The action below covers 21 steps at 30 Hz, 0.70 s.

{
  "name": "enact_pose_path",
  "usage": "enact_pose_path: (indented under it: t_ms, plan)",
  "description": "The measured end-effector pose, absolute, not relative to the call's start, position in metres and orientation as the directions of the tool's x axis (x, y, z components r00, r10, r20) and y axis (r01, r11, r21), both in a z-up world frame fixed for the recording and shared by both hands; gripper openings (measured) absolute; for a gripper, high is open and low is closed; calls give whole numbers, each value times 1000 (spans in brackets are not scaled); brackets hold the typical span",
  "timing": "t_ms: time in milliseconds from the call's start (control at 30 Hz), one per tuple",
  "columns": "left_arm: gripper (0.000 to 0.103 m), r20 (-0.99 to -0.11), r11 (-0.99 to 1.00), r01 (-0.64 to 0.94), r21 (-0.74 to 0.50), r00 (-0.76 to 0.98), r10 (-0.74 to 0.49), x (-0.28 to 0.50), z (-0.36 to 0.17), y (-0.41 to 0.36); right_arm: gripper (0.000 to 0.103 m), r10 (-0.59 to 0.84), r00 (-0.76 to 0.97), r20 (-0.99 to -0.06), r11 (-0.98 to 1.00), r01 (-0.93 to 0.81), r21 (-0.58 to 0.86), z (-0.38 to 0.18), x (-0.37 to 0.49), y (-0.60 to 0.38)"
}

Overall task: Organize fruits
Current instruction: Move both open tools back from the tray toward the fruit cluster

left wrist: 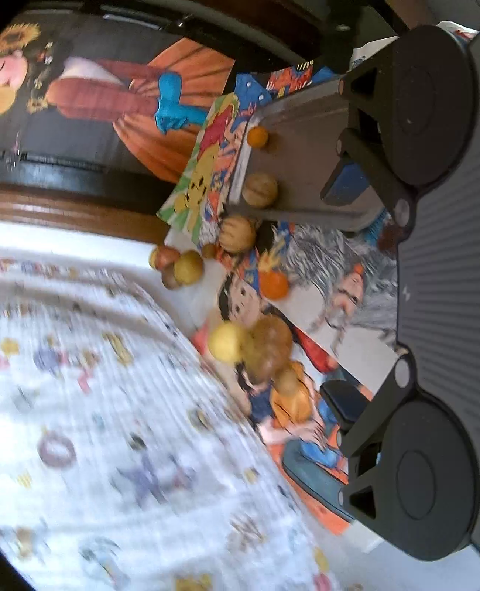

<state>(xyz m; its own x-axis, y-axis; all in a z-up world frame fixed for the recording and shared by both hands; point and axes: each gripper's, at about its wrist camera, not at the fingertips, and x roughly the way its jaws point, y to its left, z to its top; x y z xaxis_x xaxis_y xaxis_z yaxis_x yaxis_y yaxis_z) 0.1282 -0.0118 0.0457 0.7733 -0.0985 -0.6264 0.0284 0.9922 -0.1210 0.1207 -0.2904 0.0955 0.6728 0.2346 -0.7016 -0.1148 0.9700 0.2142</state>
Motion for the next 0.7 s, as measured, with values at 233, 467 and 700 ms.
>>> enact_pose_path:
  t_ms: [233,467,700]
  plan:
    - [102,-669,995,-14,-102,741,-59,117,37,13,102,288,537,-793,955,-98,280,75,104,-265]
    - [102,-704,991,-83,-108,710,-18,115,27,38,102,318,476,-820,948,-146,283,69,105,-237]
    - [102,-727,984,-144,-108,686,21,119,19,57,102,344,435,-832,939,-182,293,62,118,-220]
